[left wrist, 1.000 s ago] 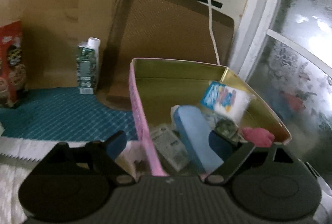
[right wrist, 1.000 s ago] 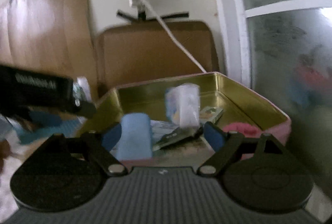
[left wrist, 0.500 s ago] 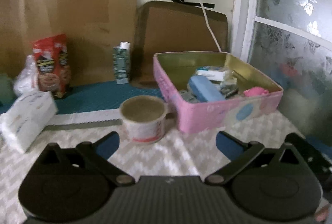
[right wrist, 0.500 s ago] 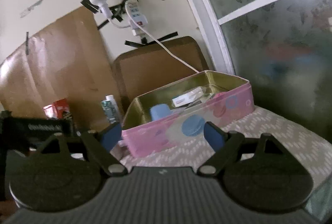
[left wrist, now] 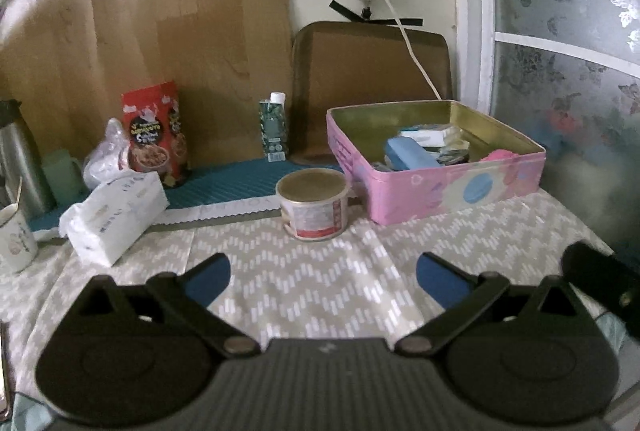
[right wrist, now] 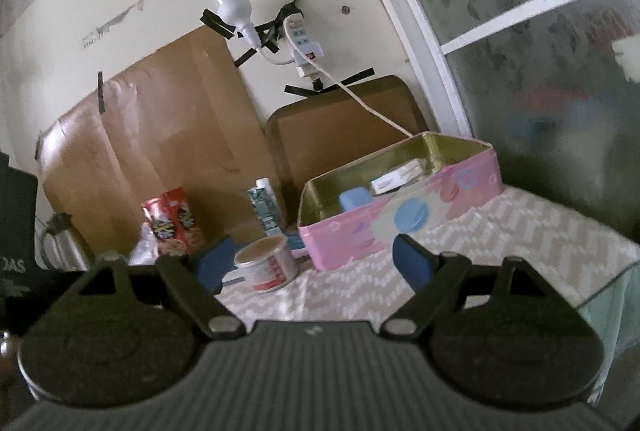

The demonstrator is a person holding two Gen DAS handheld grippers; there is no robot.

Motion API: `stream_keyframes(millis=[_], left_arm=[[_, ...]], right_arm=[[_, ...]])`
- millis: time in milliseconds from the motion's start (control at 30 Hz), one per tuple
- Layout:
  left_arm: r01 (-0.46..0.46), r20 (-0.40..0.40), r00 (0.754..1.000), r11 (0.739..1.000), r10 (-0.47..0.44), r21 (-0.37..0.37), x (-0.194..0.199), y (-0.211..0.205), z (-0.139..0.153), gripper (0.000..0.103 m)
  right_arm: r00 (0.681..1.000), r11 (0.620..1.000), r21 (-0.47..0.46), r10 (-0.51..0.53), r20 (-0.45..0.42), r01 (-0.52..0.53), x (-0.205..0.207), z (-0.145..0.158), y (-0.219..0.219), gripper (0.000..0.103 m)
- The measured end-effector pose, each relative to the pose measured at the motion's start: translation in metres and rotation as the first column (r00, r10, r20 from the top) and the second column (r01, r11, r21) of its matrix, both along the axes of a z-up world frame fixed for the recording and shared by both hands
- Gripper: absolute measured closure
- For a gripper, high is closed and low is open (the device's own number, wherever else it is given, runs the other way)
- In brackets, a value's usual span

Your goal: Organize soft objects

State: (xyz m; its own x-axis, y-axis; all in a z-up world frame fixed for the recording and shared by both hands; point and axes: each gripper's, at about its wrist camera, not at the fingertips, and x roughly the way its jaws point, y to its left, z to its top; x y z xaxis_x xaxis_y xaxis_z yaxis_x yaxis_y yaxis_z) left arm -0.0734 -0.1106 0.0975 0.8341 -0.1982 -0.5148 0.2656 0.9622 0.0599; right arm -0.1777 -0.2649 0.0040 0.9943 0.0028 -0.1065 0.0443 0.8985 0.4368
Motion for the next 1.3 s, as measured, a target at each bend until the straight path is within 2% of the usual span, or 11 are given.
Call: stream_keyframes(millis=[133,333,567,800,933,1100,1300], left_arm=[[0.005,0.007,1.000,1.000,-0.005,0.004,-0.020,-0.002,0.001,0.000],[-0.009,0.039,0.999,0.998,0.006,0.066,-0.037,-0.006,-0.003,0.000],[0.001,0.013,1.000,0.999,-0.002,0.044,-0.038,-0.006,-0.008,0.000],[0.023,-0.005,1.000,0.998,-0.023,0.055,-0.043,-0.008,-0.016,0.000],[0.029,-0.037,0.999,0.998,-0.027,0.051,-0.041,-0.008,-0.020,0.000],[0.053,-0.119,0.992,0.998,-0.050,0.022,-0.036,-0.006,-0.030,0.000],[0.077,-0.192,0.979,0.996,-0.069,0.035,-0.035,-0.010,-0.045,0.000]], right_arm=[[0.999,0.999,0.043,0.021,-0.028,-0.019,-0.008,-0.006,0.001,0.013],[1.000,0.995,0.097,0.007,-0.020,-0.005,-0.010,-0.009,-0.003,0.012],[0.999,0.995,0.102,0.011,-0.036,-0.007,-0.008,-0.012,-0.002,0.012],[0.999,0.994,0.107,0.002,-0.048,0.004,-0.010,-0.014,-0.001,0.011],[0.998,0.994,0.108,0.006,-0.058,0.001,-0.009,-0.016,0.001,0.011],[0.998,0.994,0.111,0.003,-0.068,0.005,-0.009,-0.017,0.001,0.011],[0.997,0.992,0.128,-0.001,-0.079,0.011,-0.008,-0.020,0.000,0.010]])
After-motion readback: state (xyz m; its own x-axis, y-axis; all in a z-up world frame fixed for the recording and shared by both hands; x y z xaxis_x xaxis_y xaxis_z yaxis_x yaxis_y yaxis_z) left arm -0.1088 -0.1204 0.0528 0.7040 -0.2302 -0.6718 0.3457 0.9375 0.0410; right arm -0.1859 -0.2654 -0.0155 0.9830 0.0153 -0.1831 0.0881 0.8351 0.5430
